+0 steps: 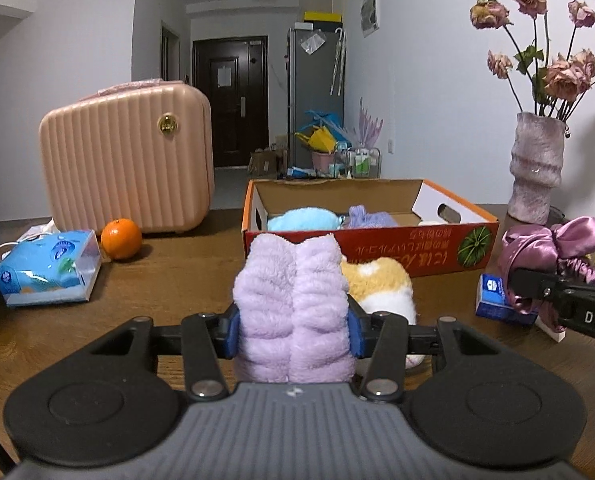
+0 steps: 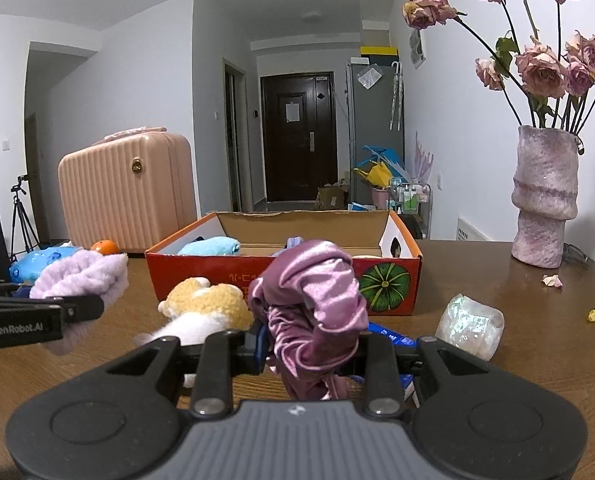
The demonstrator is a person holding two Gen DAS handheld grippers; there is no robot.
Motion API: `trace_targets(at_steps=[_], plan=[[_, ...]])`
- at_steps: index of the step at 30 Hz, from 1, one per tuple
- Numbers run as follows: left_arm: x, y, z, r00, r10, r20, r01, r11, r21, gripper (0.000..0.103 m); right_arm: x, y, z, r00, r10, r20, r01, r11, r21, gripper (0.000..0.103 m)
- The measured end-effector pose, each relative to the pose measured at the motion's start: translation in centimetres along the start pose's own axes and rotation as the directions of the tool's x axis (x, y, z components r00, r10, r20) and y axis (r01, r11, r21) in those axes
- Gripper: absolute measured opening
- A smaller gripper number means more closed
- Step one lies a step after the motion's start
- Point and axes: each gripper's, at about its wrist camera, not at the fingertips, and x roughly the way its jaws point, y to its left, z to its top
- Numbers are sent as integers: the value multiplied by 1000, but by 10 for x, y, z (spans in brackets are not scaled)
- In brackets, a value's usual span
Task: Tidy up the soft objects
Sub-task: 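Carry the headband in the left tool and scrunchie in the right tool to the box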
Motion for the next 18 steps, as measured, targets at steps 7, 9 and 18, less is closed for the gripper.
trace_targets(at_steps=[7, 9, 18], plan=[[-1, -2, 2, 1000, 2, 21, -2, 1000, -1, 49, -2, 1, 1, 1000, -2, 15, 2, 1000, -2, 29], [-2, -3, 4, 1000, 1, 28, -1, 1000, -6, 49, -2, 1, 2, 1000, -4, 21, 4, 1000, -3, 29], [-1, -11, 15, 998, -1, 57, 2, 1000, -25, 49, 0, 4, 7, 997, -12, 71, 11, 1000, 2, 29]])
